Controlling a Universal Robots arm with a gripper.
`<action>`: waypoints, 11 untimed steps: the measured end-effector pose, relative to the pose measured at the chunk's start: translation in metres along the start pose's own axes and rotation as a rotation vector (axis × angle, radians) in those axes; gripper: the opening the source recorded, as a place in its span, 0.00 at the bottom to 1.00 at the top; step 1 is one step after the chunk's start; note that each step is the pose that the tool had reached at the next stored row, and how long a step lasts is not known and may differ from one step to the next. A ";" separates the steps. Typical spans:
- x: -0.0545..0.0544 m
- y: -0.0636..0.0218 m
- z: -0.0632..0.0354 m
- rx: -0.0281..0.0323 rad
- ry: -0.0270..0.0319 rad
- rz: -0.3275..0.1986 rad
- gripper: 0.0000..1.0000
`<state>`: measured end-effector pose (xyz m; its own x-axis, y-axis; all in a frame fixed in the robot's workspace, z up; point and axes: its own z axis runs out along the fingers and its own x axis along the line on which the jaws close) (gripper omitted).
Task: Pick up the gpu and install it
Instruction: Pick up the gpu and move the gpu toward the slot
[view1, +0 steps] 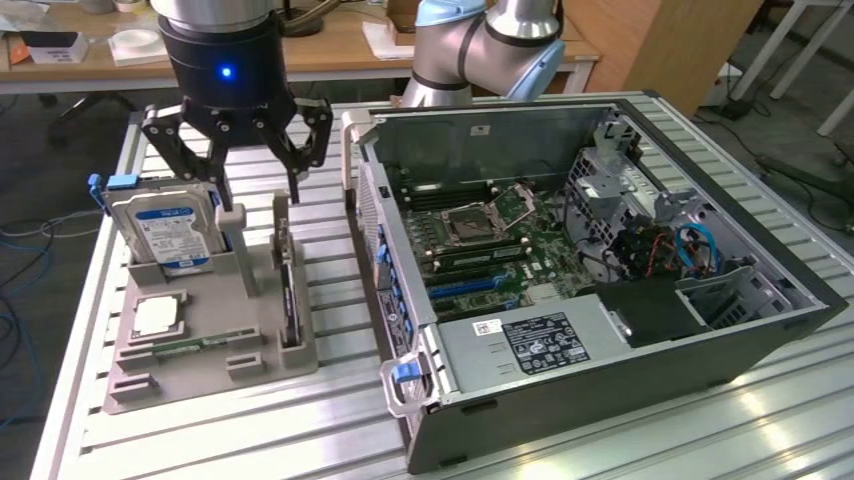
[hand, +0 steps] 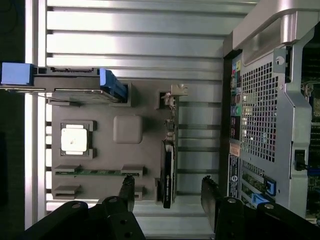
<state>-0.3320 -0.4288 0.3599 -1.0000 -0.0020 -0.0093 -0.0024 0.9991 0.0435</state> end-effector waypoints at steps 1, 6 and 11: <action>0.000 -0.0001 0.0005 0.0001 0.0000 0.000 0.65; 0.000 -0.0006 0.0030 0.0001 0.0000 0.000 0.65; 0.000 -0.0010 0.0057 0.0000 -0.0001 0.000 0.65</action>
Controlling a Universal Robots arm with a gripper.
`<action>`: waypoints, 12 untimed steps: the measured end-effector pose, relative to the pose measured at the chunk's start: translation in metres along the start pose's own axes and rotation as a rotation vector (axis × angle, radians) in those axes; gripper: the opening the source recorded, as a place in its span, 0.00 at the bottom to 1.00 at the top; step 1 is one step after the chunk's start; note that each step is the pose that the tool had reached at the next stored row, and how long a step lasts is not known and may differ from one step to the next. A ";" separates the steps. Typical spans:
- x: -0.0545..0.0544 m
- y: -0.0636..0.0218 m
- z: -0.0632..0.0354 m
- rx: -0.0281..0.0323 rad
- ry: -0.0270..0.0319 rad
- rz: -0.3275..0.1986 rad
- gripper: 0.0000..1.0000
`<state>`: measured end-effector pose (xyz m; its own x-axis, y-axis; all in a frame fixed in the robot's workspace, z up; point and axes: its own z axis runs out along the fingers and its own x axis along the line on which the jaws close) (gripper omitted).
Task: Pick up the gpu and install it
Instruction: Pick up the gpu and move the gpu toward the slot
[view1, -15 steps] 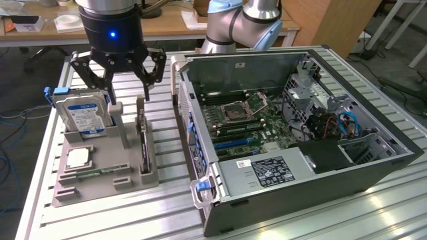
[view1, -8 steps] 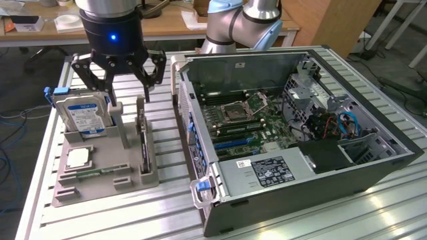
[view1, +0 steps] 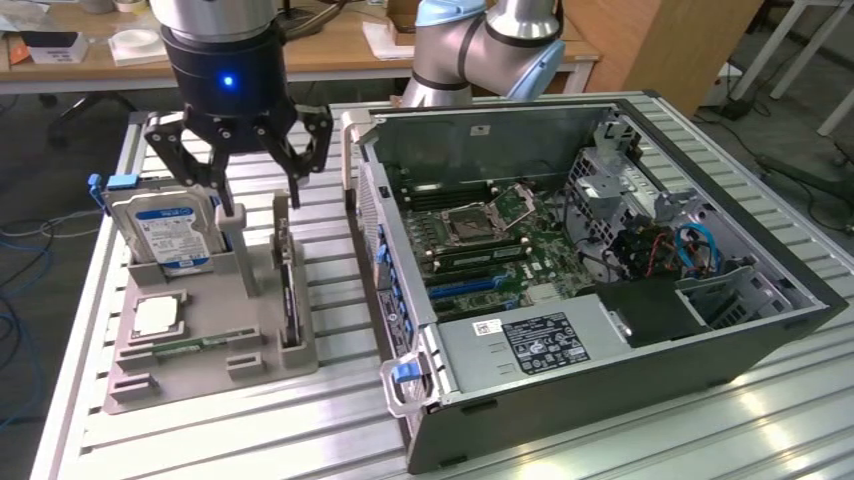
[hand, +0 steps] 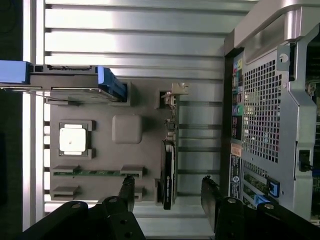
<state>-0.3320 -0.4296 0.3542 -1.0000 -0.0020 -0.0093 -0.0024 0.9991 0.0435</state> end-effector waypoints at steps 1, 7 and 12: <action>0.000 -0.0001 0.0006 0.0001 0.0001 0.000 0.65; 0.000 -0.0010 0.0044 0.0001 0.0001 0.000 0.65; 0.000 -0.0018 0.0081 0.0001 0.0000 0.000 0.65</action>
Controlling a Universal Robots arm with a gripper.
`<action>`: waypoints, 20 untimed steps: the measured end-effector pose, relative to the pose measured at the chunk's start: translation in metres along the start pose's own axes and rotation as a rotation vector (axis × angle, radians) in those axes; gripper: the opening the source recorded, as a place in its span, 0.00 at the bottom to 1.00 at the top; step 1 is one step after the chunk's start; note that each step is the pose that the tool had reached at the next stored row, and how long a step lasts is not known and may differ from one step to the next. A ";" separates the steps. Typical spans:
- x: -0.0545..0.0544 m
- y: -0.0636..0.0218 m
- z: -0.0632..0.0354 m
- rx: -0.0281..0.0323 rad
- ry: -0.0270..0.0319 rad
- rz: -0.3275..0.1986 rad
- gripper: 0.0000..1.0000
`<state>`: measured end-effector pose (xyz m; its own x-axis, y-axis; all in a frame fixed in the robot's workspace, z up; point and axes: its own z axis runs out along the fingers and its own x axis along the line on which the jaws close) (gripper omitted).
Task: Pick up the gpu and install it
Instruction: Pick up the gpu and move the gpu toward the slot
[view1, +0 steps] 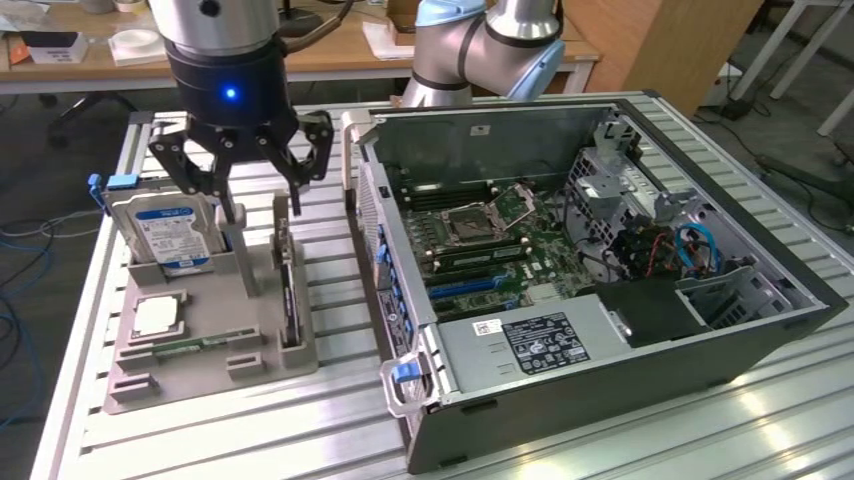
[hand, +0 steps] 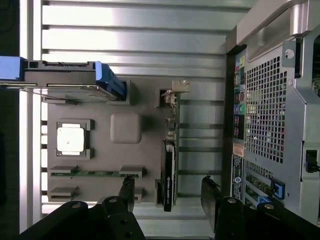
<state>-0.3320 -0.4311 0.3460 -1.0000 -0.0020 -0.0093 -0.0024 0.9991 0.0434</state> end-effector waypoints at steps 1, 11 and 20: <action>0.000 -0.0002 0.0007 0.0000 -0.0001 0.000 0.65; 0.000 -0.0017 0.0064 0.0001 0.0001 0.000 0.65; 0.000 -0.0035 0.0121 0.0000 0.0000 0.000 0.65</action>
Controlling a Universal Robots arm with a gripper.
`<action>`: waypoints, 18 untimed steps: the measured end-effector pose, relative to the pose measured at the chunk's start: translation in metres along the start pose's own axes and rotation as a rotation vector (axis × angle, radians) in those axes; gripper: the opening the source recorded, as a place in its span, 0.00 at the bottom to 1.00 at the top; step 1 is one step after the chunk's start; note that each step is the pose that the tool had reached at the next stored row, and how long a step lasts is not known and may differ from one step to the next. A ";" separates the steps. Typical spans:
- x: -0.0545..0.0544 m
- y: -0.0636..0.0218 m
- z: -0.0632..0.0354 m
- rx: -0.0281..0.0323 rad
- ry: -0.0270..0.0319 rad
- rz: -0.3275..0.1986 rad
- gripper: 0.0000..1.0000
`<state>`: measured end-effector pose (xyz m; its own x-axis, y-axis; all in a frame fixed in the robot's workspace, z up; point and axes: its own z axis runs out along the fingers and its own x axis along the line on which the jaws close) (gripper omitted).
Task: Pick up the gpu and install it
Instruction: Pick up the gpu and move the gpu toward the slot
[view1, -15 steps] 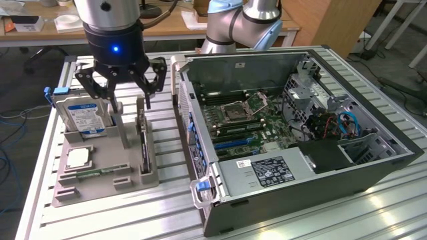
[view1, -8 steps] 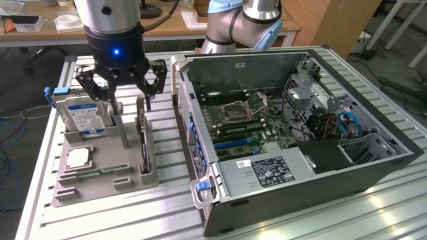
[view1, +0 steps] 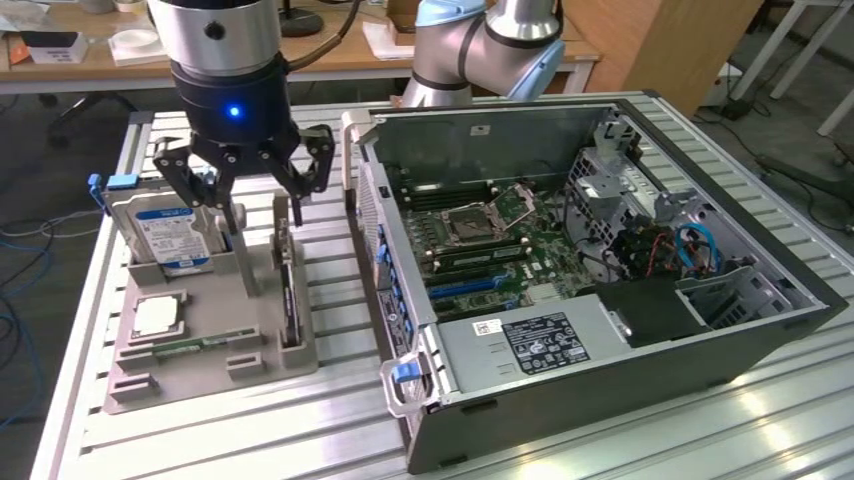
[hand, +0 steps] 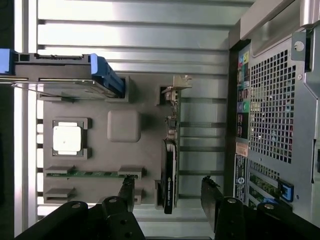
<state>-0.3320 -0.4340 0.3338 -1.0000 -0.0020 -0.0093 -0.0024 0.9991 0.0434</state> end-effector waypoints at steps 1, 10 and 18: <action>0.000 -0.0003 0.0007 0.0000 0.0001 0.000 0.65; 0.000 -0.0026 0.0062 0.0000 0.0001 0.000 0.65; 0.000 -0.0056 0.0105 0.0000 0.0000 0.000 0.65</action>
<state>-0.3319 -0.4392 0.3231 -1.0000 -0.0019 -0.0092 -0.0023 0.9991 0.0434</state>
